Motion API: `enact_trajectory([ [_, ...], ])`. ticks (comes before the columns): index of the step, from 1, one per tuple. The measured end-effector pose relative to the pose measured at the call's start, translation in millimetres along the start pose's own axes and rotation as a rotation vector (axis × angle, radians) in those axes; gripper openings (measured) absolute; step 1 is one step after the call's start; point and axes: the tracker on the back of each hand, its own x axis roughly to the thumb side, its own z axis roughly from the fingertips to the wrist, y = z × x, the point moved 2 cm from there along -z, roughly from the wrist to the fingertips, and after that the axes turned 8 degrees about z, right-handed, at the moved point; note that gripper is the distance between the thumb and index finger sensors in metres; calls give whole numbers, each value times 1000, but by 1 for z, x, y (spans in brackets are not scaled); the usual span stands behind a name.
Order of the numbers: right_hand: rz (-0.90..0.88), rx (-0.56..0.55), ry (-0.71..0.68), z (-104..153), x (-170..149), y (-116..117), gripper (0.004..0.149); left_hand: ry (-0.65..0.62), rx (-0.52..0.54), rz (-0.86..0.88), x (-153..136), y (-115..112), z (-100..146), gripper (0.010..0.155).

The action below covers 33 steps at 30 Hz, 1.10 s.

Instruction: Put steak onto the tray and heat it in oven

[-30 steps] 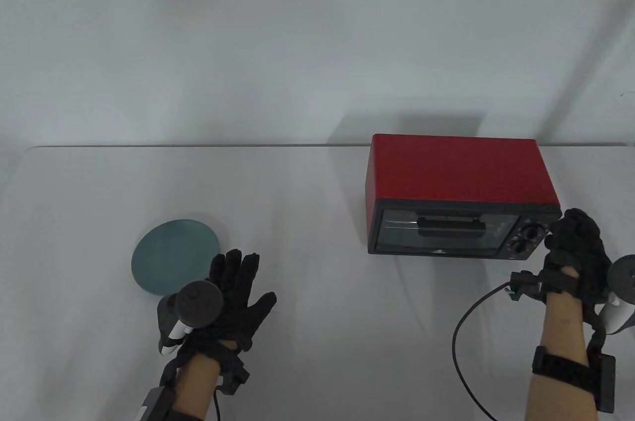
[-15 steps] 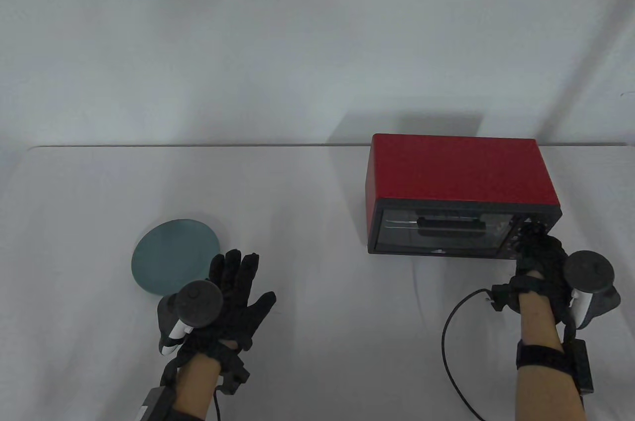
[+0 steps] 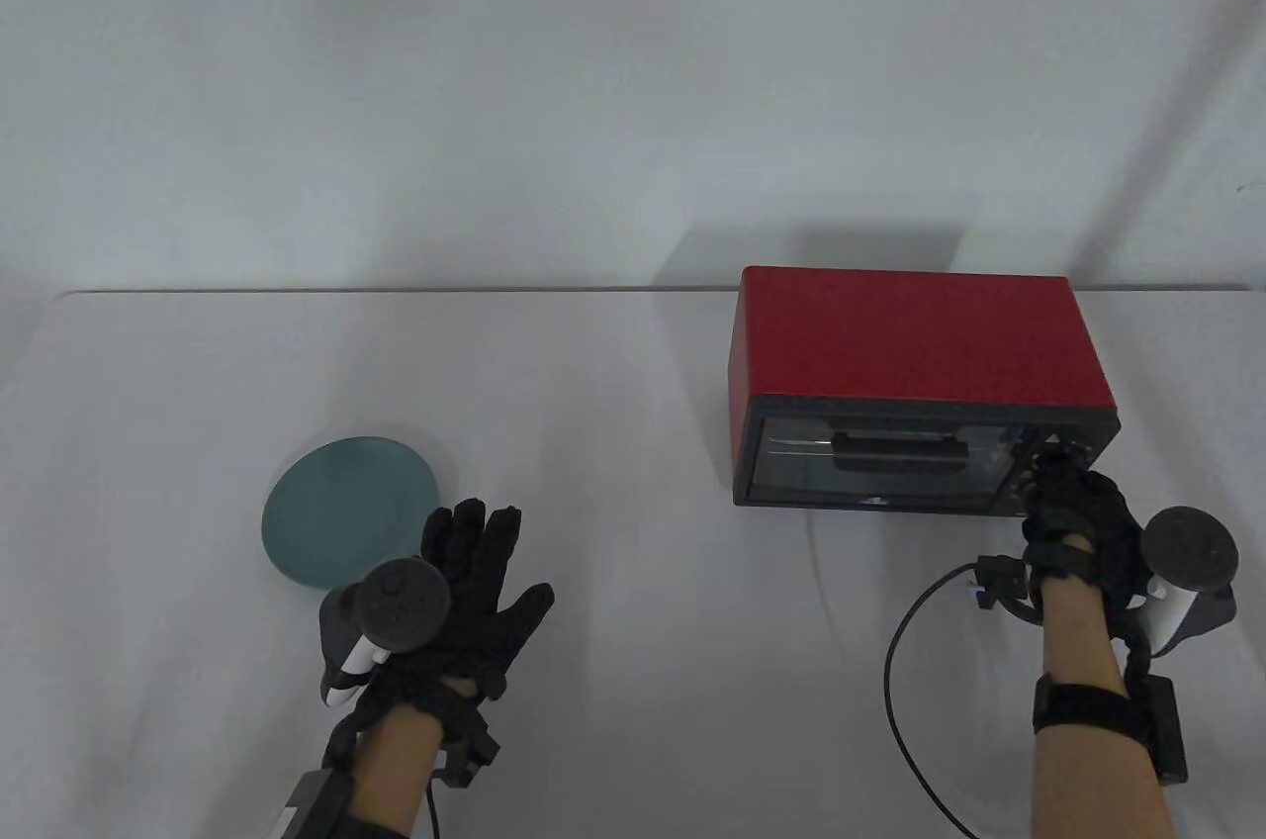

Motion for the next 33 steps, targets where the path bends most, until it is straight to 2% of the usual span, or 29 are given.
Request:
enact_trajectory([
  [6,-136,54,74,-2,-8,4,24,1,-9,-3,1,-2,-1,82],
  [12,-385,179,184,-4,-21,12,42,-8,-17,-12,4,-4,-1,82],
  [16,-524,262,230,-4,-27,18,49,-11,-17,-15,4,-4,-1,82],
  [20,-506,272,236,-4,-28,14,48,-2,-26,-15,3,-6,-1,82],
  [23,-367,153,178,-3,-24,-6,45,4,-42,-28,3,-8,-1,82],
  [24,-251,96,123,-3,-18,-18,46,-1,-40,-30,4,-7,-1,82],
  [27,-19,1,-44,-3,0,-34,47,-18,-32,-30,6,-4,0,82],
  [28,109,-17,-149,-3,10,-36,48,-28,-28,-28,8,-3,1,82],
  [30,323,-1,-261,-1,22,-33,44,-41,-25,-21,9,-1,2,82],
  [33,515,-40,-328,5,33,-23,39,-49,-23,-10,10,0,3,82],
])
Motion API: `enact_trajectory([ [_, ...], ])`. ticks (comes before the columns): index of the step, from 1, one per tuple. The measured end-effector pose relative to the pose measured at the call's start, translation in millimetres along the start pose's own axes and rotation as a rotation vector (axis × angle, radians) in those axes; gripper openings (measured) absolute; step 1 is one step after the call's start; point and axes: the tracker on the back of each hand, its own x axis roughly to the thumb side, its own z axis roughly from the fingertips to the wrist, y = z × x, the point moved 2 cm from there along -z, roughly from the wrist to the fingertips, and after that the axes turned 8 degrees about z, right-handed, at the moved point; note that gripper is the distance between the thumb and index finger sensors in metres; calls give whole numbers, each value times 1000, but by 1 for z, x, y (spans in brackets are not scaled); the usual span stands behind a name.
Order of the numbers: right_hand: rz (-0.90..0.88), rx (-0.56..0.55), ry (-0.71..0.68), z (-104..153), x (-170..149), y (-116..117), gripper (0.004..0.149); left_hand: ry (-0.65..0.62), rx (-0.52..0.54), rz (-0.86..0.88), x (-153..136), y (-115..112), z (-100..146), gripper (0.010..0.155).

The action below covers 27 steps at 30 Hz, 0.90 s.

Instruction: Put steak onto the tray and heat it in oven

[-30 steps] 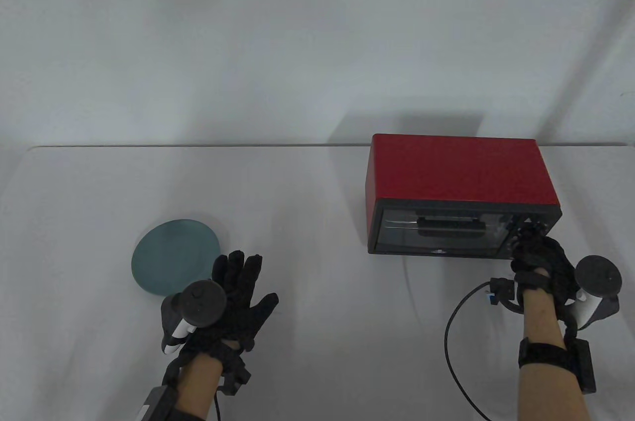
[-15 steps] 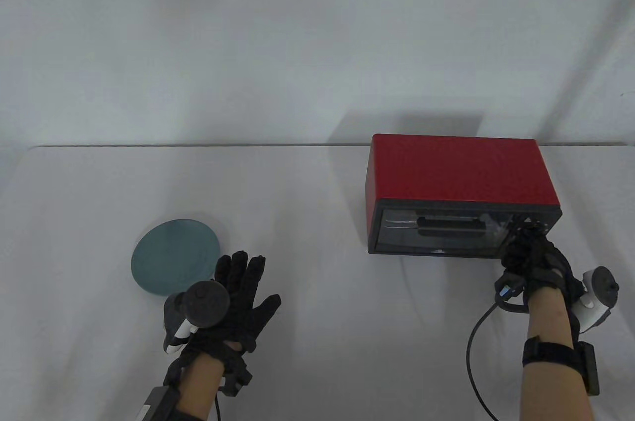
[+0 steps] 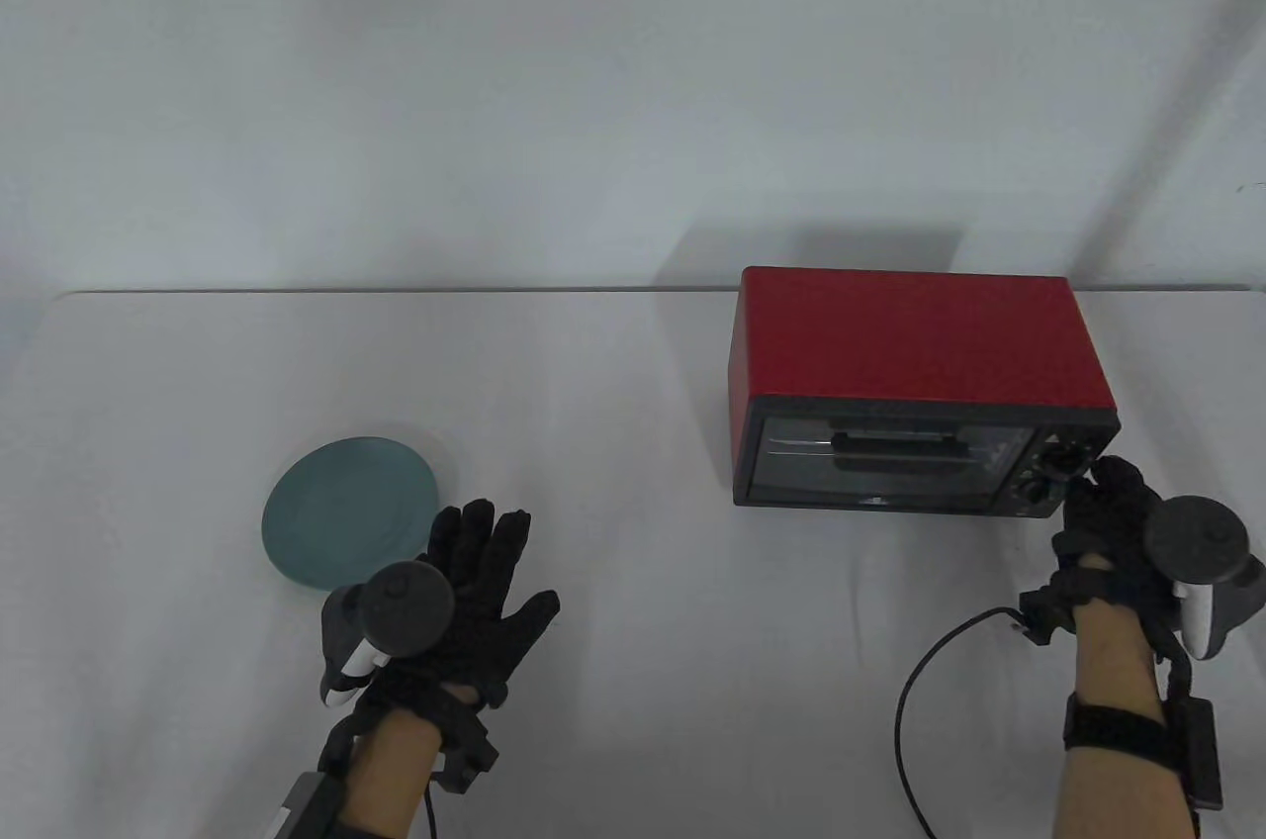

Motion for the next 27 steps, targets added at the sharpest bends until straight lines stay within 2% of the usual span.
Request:
enact_trajectory([
  [4,176,-56,-55,1,20,2,28,-1,-3,11,-2,1,0,82],
  [6,294,-66,-76,2,29,4,29,0,-5,20,-4,2,-1,82],
  [10,390,-102,-108,3,36,6,28,4,-16,27,-5,0,-1,81],
  [17,444,-129,-117,3,42,7,25,3,-21,25,-5,-2,-2,81],
  [27,358,-104,-81,2,35,9,20,5,-26,24,-5,-3,-2,81],
])
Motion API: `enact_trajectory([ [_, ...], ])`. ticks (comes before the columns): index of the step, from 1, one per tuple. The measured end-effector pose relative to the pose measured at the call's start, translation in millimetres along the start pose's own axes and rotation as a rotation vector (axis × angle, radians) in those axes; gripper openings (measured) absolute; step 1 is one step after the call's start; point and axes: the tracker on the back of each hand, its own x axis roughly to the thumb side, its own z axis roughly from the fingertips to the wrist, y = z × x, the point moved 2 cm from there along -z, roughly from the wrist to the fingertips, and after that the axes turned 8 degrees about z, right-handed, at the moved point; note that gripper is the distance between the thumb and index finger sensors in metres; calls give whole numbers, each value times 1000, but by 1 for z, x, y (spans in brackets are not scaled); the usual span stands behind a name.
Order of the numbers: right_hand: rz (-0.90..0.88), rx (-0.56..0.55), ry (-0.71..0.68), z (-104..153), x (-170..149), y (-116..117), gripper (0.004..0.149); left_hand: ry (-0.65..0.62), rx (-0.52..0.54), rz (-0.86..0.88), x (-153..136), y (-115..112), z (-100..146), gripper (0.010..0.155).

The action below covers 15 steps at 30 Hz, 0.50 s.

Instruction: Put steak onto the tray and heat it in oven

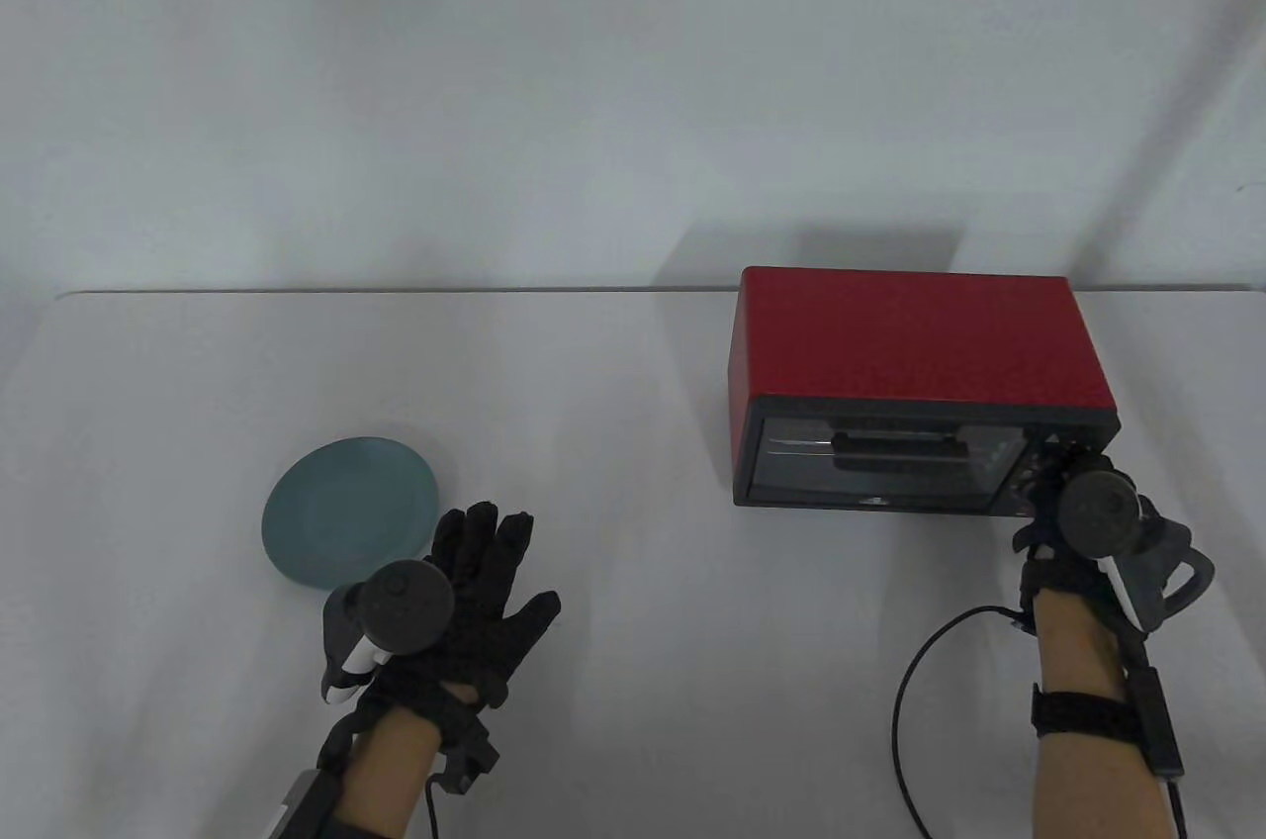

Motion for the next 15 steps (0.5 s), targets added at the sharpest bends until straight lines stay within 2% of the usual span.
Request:
enact_trajectory([
  [5,-113,26,48,-1,-7,5,19,1,-1,0,0,0,0,81],
  [13,-461,76,177,-1,-26,18,21,3,-3,-6,1,-2,-1,81],
  [15,-495,81,178,-2,-29,21,20,4,-5,-8,1,-2,-1,81],
])
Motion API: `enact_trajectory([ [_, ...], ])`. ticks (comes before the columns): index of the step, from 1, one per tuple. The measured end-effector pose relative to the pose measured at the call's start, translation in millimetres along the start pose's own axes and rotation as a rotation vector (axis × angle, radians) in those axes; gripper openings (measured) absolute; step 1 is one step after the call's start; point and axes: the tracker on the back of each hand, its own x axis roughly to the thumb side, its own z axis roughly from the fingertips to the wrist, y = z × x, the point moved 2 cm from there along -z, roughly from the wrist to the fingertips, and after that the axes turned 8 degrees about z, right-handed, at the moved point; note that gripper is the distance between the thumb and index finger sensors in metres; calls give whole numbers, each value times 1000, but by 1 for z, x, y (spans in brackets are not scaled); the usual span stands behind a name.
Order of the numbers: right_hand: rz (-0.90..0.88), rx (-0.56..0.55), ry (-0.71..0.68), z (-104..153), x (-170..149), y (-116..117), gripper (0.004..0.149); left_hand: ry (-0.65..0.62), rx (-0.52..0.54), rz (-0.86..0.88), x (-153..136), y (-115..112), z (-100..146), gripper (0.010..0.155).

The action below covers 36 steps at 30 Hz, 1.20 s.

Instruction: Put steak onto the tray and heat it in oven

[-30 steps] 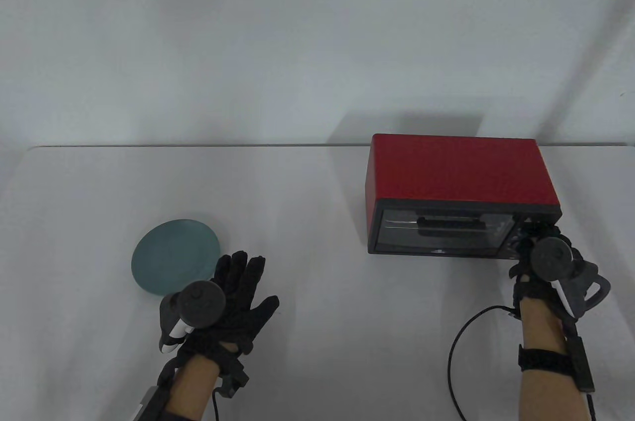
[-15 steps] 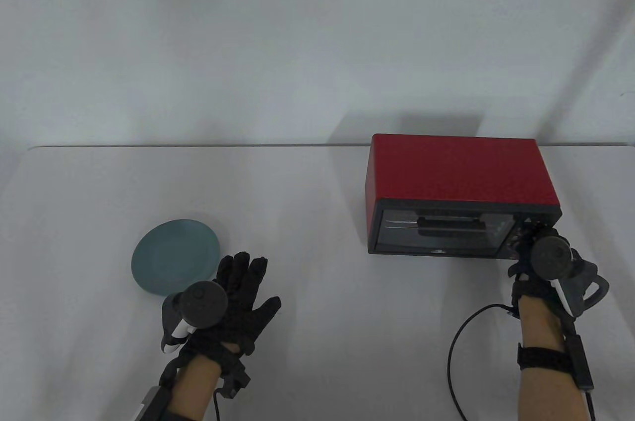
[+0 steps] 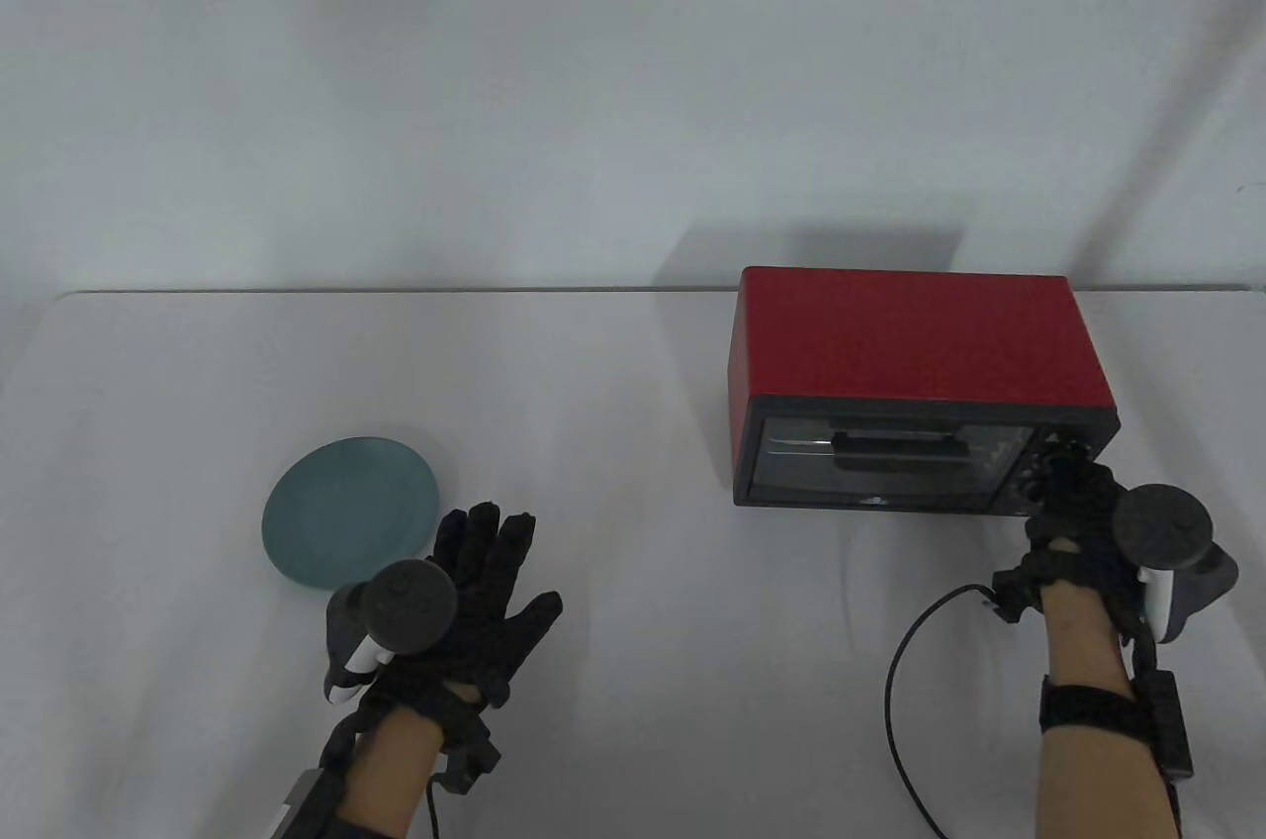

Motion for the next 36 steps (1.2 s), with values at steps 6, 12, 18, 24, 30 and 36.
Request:
enact_trajectory([
  [6,-22,4,3,-1,-2,0,20,2,-3,-2,0,-1,0,81],
  [12,-141,-9,54,2,-17,-4,30,1,1,1,0,0,0,81],
  [18,-165,68,124,5,-37,5,42,0,8,3,-1,1,0,81],
  [24,-52,181,149,7,-34,28,25,1,8,-1,-1,1,0,81],
  [30,-10,145,167,7,-30,36,16,10,12,-2,-2,2,0,81],
  [36,2,131,158,7,-28,36,17,14,8,-5,-2,1,0,81],
])
